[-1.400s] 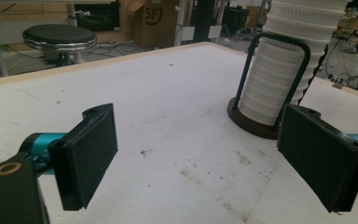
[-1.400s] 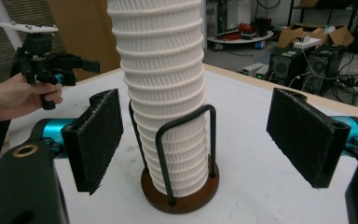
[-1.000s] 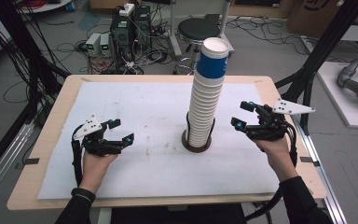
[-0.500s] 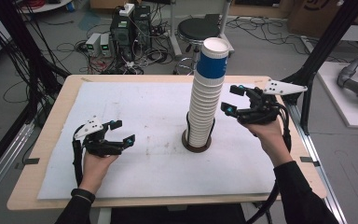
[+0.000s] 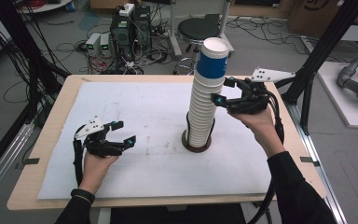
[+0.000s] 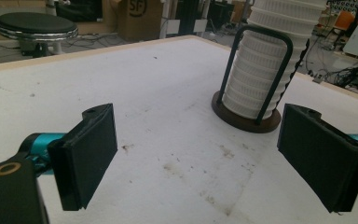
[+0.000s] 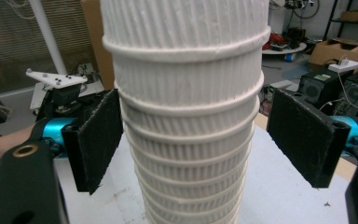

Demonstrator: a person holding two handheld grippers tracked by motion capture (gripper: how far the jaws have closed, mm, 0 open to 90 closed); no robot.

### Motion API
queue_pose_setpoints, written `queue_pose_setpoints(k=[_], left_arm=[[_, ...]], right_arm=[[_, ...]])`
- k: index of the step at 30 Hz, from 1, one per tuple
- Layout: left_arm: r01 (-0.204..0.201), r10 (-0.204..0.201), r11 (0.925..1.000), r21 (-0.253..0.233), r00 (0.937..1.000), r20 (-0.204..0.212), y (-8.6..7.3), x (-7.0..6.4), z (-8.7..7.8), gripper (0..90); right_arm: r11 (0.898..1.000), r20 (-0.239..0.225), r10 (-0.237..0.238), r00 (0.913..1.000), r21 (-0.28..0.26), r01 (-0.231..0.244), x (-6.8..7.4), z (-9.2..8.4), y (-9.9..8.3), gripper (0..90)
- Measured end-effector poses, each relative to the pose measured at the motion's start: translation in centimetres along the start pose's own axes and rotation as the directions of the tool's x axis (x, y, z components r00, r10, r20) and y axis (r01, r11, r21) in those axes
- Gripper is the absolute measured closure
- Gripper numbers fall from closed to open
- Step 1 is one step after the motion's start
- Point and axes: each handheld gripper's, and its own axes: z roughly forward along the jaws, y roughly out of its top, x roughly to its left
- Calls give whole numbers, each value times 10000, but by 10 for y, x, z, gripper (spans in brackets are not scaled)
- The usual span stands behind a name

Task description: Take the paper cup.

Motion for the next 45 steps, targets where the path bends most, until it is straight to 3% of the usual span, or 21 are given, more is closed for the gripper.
queue_pose_setpoints(k=[8, 27, 29, 37, 40, 41, 42, 43, 44, 45], left_arm=[[-6, 6, 10000, 19, 10000, 15, 0, 0, 1, 120], [40, -41, 10000, 10, 9997, 253, 5, -6, 7, 120], [-141, 139, 9999, 77, 9994, 318, 10, -9, 9, 120], [-93, 109, 9998, -170, 9951, 986, 35, -19, 14, 120], [-115, 167, 9991, -397, 9909, 1337, 54, -25, 18, 120], [-115, 167, 9991, -397, 9909, 1337, 54, -25, 18, 120], [-245, 304, 9988, -423, 9887, 1468, 66, -29, 21, 120], [-245, 304, 9988, -423, 9887, 1468, 66, -29, 21, 120], [-399, 464, 9982, -441, 9862, 1590, 79, -32, 24, 120], [-399, 464, 9982, -441, 9862, 1590, 79, -32, 24, 120]], right_arm=[[9998, -26, -194, 9998, 102, 195, 2, 7, 4, 172], [9999, 1, -124, 9999, 83, 124, 2, 14, 5, 144], [9999, -12, -140, 9999, 63, 140, 1, 15, 5, 145], [9998, 1, -175, 9998, 27, 175, 0, 14, 5, 146], [9999, 15, -152, 9999, 49, 152, 1, 15, 5, 147], [9999, 15, -152, 9999, 49, 152, 1, 15, 5, 147], [9999, 0, -154, 9999, 54, 154, 1, 14, 5, 147], [9999, 0, -154, 9999, 54, 154, 1, 14, 5, 147], [9998, 8, -189, 9998, 49, 189, 1, 14, 5, 147], [9998, 8, -189, 9998, 49, 189, 1, 14, 5, 147]])
